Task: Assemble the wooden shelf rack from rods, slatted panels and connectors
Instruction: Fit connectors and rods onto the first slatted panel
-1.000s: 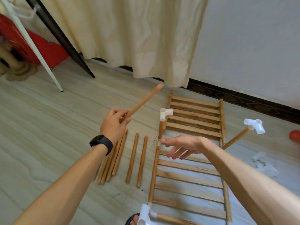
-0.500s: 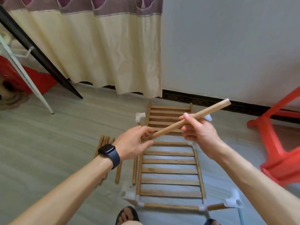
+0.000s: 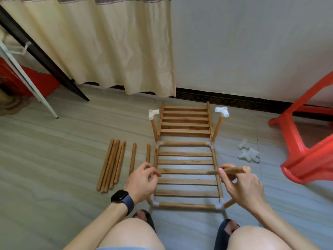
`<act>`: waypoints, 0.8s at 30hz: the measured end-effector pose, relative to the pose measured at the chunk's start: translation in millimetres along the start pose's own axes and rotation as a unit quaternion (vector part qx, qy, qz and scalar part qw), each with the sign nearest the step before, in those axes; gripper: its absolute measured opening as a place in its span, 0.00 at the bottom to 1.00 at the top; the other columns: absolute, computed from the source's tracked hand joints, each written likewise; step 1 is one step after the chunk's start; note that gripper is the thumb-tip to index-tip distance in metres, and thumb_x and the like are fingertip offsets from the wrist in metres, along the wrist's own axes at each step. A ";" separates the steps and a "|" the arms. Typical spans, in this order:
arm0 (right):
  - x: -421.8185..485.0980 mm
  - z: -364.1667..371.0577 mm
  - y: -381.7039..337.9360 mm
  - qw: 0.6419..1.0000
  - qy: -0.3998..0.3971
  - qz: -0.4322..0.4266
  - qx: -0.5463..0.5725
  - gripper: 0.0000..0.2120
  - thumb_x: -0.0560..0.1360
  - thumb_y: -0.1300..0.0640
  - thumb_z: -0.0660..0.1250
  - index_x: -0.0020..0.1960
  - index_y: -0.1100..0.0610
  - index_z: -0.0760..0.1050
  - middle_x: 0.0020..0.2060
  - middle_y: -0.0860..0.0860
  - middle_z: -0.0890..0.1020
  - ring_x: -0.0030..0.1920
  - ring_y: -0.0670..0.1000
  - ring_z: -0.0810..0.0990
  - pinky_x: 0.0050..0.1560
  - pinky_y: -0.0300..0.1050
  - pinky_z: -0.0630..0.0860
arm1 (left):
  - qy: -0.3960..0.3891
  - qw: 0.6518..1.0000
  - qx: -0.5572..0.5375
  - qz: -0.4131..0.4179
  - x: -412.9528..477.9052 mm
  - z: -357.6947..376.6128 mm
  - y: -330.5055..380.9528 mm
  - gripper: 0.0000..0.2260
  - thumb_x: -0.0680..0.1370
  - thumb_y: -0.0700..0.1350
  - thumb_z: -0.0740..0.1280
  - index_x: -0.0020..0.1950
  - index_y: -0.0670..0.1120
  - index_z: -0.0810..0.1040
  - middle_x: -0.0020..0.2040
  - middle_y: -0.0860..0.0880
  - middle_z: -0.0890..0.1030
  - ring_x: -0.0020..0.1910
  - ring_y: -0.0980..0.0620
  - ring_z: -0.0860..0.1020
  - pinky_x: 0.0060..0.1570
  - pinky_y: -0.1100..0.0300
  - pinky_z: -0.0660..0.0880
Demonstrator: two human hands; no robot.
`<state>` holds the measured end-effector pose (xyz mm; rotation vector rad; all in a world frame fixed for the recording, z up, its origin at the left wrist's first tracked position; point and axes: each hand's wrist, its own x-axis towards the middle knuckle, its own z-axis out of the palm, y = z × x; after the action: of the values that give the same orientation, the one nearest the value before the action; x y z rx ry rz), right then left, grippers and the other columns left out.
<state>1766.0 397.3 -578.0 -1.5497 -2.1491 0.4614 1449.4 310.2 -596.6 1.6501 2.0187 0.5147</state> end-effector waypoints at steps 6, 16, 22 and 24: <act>45.1 8.0 2.4 0.999 -0.003 0.047 -0.023 0.19 0.79 0.35 0.55 0.52 0.42 0.81 0.33 0.43 0.83 0.39 0.51 0.84 0.42 0.48 0.78 | -0.022 0.999 -0.028 -0.040 36.8 -11.0 8.0 0.09 0.83 0.55 0.61 0.57 0.55 0.79 0.58 0.55 0.71 0.48 0.59 0.75 0.49 0.62 0.75; 60.4 -28.3 -47.8 0.989 0.015 -0.129 0.070 0.14 0.84 0.45 0.55 0.45 0.52 0.70 0.37 0.47 0.76 0.37 0.50 0.75 0.38 0.51 0.75 | 0.027 0.928 -0.326 -0.177 15.3 -7.8 -10.9 0.13 0.83 0.53 0.62 0.67 0.53 0.73 0.60 0.51 0.80 0.62 0.51 0.77 0.61 0.53 0.74; 37.5 4.3 -84.9 0.958 -0.195 -0.202 -0.058 0.15 0.80 0.36 0.50 0.52 0.46 0.65 0.41 0.43 0.76 0.41 0.48 0.76 0.41 0.47 0.75 | 0.027 0.931 -0.316 -0.183 13.2 1.1 2.8 0.06 0.85 0.53 0.57 0.56 0.55 0.72 0.45 0.48 0.85 0.50 0.49 0.82 0.46 0.57 0.73; 29.0 22.7 -84.4 0.947 -0.196 -0.231 -0.104 0.22 0.80 0.32 0.44 0.54 0.46 0.67 0.43 0.44 0.75 0.43 0.50 0.75 0.44 0.49 0.74 | 0.031 0.936 -0.300 -0.179 12.4 2.8 2.9 0.08 0.85 0.54 0.56 0.53 0.54 0.72 0.45 0.46 0.84 0.50 0.44 0.81 0.49 0.51 0.74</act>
<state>1678.5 398.1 -549.2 -1.0491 -2.8456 0.4146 1451.4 322.9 -598.9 0.8900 1.8822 0.9375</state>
